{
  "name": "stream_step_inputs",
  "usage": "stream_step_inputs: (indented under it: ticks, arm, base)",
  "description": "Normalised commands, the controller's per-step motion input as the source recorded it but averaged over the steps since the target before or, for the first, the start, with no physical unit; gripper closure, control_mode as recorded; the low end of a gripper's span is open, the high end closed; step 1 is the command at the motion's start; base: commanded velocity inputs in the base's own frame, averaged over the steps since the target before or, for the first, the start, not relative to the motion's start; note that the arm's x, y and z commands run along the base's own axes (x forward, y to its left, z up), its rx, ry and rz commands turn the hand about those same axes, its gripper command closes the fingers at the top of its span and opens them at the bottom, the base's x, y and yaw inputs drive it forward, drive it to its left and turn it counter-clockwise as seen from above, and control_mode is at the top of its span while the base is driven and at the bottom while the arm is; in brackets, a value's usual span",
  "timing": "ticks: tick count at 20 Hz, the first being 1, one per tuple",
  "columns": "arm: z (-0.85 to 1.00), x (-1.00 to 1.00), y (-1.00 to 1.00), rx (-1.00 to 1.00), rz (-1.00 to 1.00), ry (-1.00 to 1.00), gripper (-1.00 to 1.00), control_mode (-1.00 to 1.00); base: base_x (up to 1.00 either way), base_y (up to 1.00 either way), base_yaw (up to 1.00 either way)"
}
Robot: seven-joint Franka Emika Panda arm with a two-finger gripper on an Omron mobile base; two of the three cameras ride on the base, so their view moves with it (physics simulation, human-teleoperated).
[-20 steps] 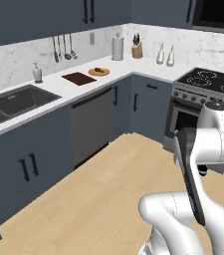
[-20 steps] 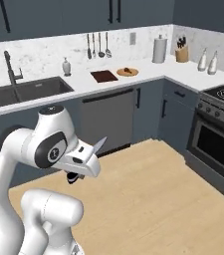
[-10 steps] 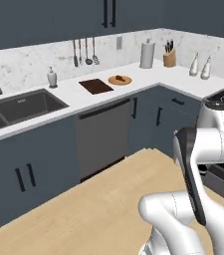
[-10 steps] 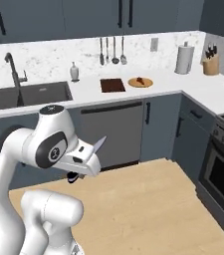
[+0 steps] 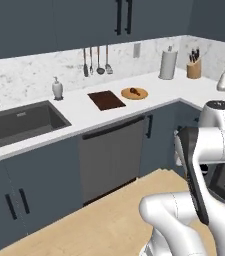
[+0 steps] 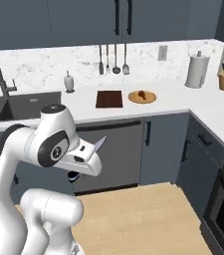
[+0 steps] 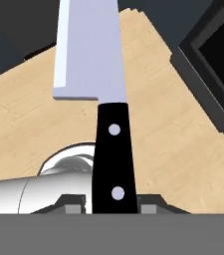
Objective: Pick up the knife from the drawer and place it on the cutting board. Then place the meat from the plate to the cutting board.
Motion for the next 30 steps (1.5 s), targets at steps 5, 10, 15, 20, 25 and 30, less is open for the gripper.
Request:
stream_step_inputs:
  ticks: [5, 10, 15, 20, 25, 30]
  arm:
    - [0.00, 0.00, 0.00, 0.00, 0.00, 0.00, 1.00, 1.00]
    - [0.00, 0.00, 0.00, 0.00, 0.00, 0.00, 1.00, 1.00]
    - [0.00, 0.00, 0.00, 0.00, 0.00, 0.00, 1.00, 1.00]
    - [0.00, 0.00, 0.00, 0.00, 0.00, 0.00, 1.00, 1.00]
    - [0.00, 0.00, 0.00, 0.00, 0.00, 0.00, 1.00, 1.00]
    - [0.00, 0.00, 0.00, 0.00, 0.00, 0.00, 1.00, 1.00]
  base:
    - [1.00, -0.01, 0.29]
    - [1.00, -0.11, 0.12]
    - [1.00, 0.00, -0.02]
    - [0.82, 0.00, -0.07]
    - [0.56, -0.21, 0.01]
    - [0.49, -0.45, 0.10]
